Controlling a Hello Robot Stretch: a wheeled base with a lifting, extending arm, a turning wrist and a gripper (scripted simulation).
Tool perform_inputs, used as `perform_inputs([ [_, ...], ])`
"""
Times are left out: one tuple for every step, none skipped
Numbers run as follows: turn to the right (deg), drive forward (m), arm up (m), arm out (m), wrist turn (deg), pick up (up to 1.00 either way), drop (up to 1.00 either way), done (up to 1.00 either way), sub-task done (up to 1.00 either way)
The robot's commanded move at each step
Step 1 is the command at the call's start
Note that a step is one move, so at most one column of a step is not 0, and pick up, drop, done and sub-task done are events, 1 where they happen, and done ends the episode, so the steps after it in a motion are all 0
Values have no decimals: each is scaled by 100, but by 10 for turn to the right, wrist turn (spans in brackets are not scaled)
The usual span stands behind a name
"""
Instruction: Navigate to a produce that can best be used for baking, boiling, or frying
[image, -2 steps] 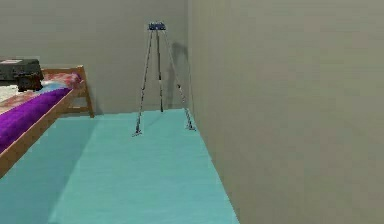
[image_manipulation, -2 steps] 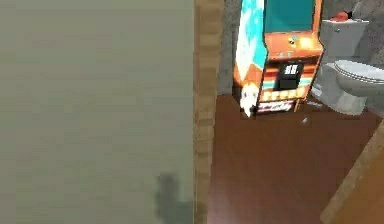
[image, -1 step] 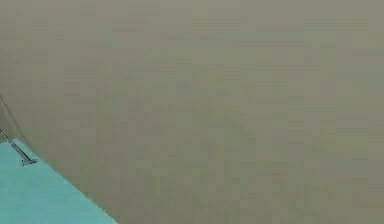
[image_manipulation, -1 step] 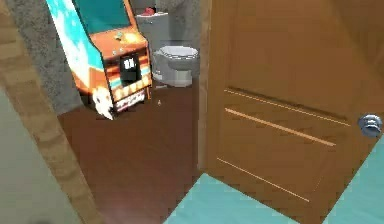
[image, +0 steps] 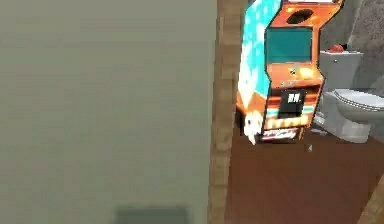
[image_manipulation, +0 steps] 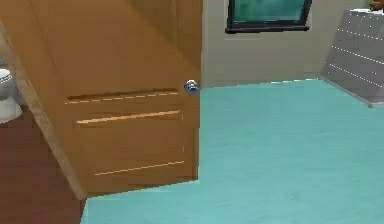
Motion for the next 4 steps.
perform_inputs([
  [450, 0, 0, 0, 0, 0, 0, 0, 0],
  [120, 0, 0, 0, 0, 0, 0, 0, 0],
  [0, 80, 0, 0, 0, 0, 0, 0, 0],
  [-450, 0, 0, 0, 0, 0, 0, 0, 0],
])
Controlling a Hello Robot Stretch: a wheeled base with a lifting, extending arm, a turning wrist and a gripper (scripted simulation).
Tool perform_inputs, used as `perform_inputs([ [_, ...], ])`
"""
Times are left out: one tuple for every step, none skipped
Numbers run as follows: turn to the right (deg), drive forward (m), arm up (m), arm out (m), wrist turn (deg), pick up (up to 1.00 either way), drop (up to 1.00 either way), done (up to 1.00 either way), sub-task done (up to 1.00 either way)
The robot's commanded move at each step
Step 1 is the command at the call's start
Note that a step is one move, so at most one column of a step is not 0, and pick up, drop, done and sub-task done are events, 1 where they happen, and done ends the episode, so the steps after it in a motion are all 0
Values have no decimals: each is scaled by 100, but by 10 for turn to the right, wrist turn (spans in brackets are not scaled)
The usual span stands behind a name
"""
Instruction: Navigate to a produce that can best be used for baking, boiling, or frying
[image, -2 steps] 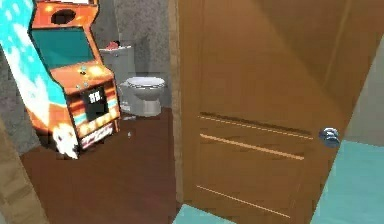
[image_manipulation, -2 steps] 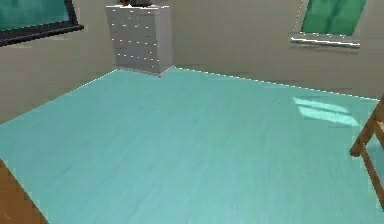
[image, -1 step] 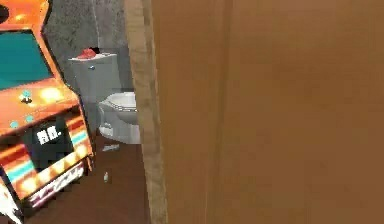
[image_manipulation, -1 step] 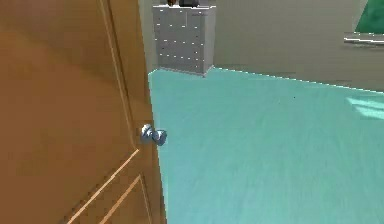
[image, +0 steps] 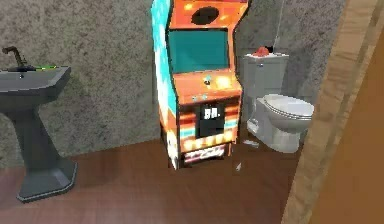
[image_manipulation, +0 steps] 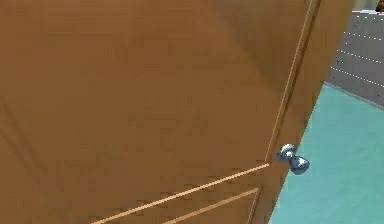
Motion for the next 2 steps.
perform_inputs([
  [-180, 0, 0, 0, 0, 0, 0, 0, 0],
  [0, 40, 0, 0, 0, 0, 0, 0, 0],
])
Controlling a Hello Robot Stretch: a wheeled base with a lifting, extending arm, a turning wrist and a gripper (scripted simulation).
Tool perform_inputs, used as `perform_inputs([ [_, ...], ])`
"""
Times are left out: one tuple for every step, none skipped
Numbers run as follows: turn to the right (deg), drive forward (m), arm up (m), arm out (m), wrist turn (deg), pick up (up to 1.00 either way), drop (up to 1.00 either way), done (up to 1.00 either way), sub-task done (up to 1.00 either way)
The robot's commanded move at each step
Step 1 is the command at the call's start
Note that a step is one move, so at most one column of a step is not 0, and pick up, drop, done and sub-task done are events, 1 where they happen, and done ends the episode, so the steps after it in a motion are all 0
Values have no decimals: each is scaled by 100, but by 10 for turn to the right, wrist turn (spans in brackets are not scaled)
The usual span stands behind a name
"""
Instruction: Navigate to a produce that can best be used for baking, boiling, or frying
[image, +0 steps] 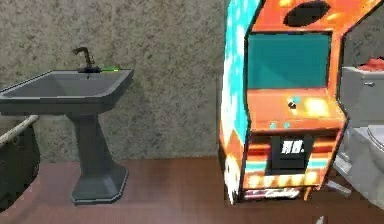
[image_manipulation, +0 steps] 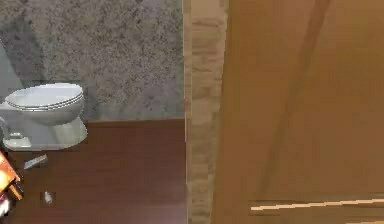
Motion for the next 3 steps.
perform_inputs([
  [-450, 0, 0, 0, 0, 0, 0, 0, 0],
  [-390, 0, 0, 0, 0, 0, 0, 0, 0],
  [0, 100, 0, 0, 0, 0, 0, 0, 0],
])
